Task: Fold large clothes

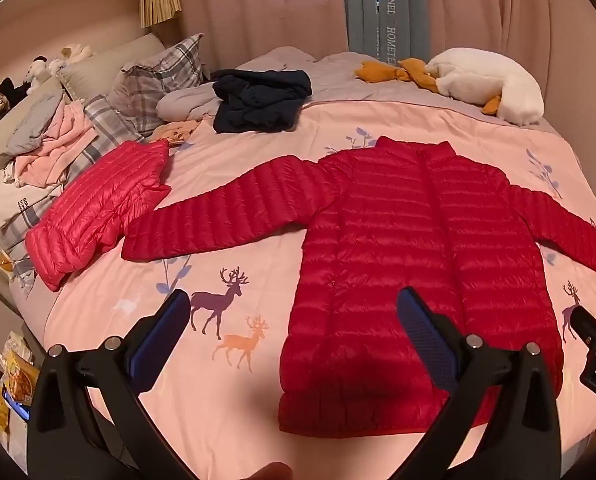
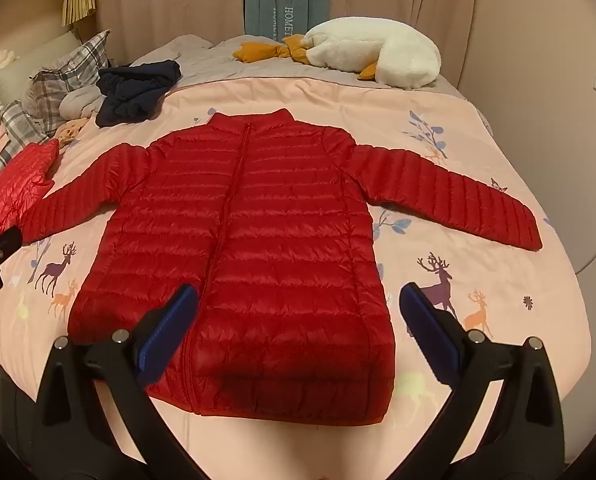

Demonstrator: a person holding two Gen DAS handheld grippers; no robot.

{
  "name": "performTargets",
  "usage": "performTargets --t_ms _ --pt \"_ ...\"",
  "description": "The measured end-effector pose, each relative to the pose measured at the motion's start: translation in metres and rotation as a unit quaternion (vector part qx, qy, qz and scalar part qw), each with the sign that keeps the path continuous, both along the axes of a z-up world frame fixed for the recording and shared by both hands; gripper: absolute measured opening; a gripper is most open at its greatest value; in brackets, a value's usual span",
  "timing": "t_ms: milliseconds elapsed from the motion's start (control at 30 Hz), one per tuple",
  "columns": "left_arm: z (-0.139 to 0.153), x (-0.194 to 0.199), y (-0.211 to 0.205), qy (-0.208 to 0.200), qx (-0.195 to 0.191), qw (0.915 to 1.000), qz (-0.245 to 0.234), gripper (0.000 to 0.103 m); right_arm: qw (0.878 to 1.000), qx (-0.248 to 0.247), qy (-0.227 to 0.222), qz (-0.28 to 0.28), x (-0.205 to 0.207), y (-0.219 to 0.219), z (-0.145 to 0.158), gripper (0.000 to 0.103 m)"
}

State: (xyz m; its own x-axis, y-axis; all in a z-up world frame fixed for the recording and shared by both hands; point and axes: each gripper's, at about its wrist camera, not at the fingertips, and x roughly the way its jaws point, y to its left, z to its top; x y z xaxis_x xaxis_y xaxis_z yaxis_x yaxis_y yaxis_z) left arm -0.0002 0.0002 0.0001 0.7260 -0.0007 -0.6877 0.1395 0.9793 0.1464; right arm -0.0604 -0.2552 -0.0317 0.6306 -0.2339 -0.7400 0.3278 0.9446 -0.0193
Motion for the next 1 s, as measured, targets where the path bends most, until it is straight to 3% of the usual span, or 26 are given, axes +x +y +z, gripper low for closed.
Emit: performTargets --t_ms 1000 --pt "-0.005 -0.003 -0.004 0.023 -0.011 0.9996 -0.013 0.102 1.0 -0.007 -0.003 -0.001 -0.005 0.004 -0.001 0.101"
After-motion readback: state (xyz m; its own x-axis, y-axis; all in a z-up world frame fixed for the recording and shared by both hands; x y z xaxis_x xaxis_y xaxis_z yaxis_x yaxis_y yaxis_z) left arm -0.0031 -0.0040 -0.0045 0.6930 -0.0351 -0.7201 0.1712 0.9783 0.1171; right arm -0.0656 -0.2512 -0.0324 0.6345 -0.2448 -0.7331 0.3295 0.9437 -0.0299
